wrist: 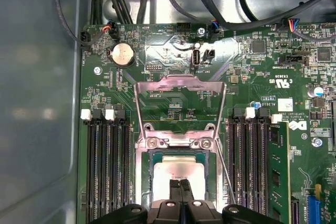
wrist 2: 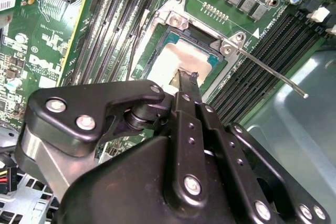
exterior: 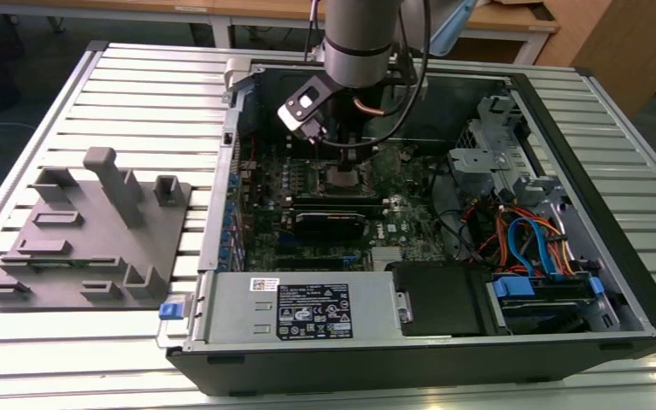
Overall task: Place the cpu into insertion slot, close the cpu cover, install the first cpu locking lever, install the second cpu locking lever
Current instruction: 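Close the cpu cover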
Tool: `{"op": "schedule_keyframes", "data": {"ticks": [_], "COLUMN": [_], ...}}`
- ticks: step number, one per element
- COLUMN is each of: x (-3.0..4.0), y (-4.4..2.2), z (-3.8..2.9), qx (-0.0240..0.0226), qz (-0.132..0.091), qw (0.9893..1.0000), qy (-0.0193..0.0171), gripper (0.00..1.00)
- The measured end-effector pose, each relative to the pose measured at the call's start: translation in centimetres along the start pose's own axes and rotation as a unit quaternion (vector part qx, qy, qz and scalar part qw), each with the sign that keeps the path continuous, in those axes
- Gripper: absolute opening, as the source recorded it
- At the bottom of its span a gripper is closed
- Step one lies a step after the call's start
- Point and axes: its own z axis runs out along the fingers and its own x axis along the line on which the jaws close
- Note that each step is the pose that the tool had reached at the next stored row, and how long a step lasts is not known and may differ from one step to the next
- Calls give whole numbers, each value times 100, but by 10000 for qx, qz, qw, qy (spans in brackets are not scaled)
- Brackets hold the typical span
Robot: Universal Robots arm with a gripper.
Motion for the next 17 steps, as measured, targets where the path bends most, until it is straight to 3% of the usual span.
{"op": "schedule_keyframes", "data": {"ticks": [17], "x": [2], "y": [3], "z": [-58], "qx": [0], "qz": [0], "qw": [10000], "qy": [0], "gripper": [11]}}
